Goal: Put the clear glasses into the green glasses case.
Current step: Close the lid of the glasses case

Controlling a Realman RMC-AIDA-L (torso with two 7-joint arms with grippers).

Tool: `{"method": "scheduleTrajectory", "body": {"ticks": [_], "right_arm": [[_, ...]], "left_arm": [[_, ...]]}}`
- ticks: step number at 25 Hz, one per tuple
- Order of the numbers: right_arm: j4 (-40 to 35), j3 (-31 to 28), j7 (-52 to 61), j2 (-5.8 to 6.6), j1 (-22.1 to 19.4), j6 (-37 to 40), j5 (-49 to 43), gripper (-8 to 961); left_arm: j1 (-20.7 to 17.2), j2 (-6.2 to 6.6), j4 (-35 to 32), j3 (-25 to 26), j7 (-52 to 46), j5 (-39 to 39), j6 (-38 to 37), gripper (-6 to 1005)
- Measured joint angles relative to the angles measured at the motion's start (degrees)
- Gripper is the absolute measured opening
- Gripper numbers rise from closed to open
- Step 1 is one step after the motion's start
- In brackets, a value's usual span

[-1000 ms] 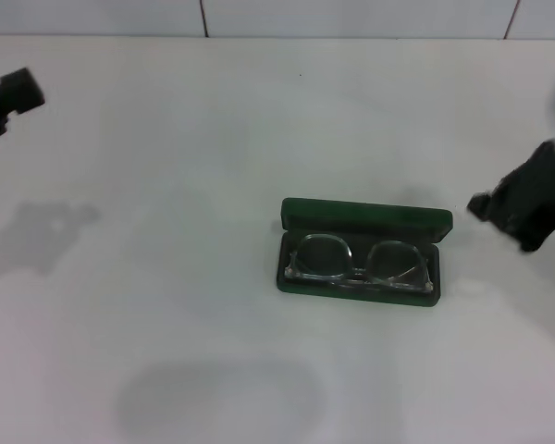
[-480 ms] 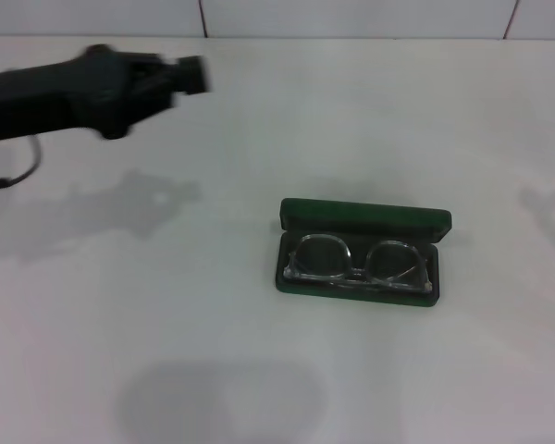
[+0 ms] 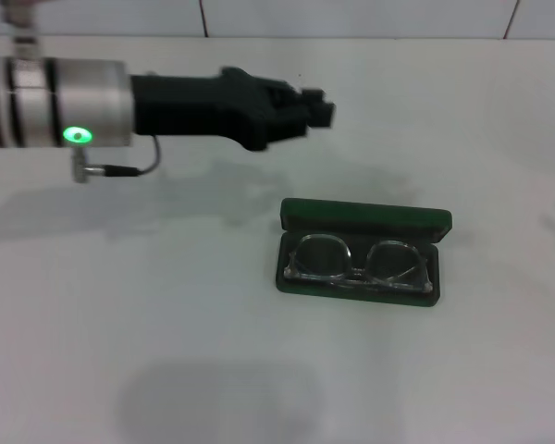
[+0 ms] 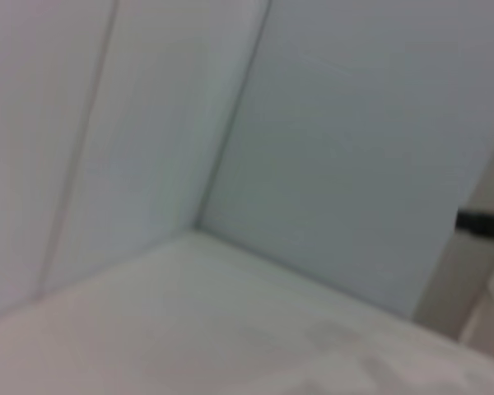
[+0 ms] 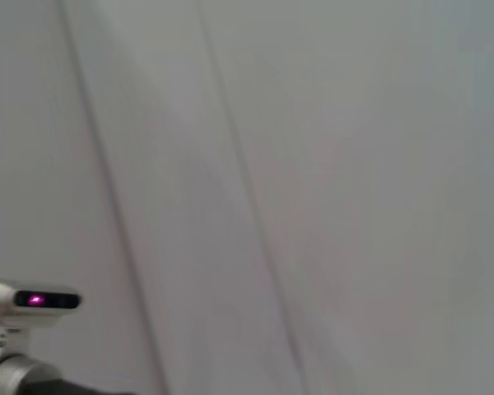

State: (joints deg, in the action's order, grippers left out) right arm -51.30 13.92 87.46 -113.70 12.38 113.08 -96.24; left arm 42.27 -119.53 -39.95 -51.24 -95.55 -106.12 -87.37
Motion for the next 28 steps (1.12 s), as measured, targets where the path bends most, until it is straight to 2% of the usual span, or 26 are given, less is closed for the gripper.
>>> {"method": "scheduleTrajectory", "body": {"ticks": [4,11,13,14,21,28], "right_arm": [[1.0,-2.8,-3.2,-0.04,-1.0,-0.9,-2.2,296],[3.2,-2.5,-5.8,-0.08,-0.4,-3.0,-6.7,295],[3.8,-2.3,-6.1,-0.12,0.0,-3.3,-7.1,295],[3.9,-2.2,-6.2,-0.16,0.2,-3.4,-7.3,295],[4.6,-1.5,-6.3,-0.26,1.3,-3.9,-9.2,294],[4.7,-1.2,-6.6,-0.40,1.7,-4.1,-9.3,293]], "left_arm": [[2.8,-0.17,4.0,-6.9,0.4,0.9,5.5,245],[4.8,-0.42,7.3,-16.6,1.6,4.0,12.7,242],[4.8,-0.53,8.0,-17.8,2.3,5.2,14.1,239],[4.8,-0.54,8.2,-17.9,2.4,5.4,14.3,204],[5.0,-0.68,11.7,-18.6,5.7,8.3,16.9,208],[5.1,-0.91,12.9,-21.5,5.9,8.7,18.6,211]]}}
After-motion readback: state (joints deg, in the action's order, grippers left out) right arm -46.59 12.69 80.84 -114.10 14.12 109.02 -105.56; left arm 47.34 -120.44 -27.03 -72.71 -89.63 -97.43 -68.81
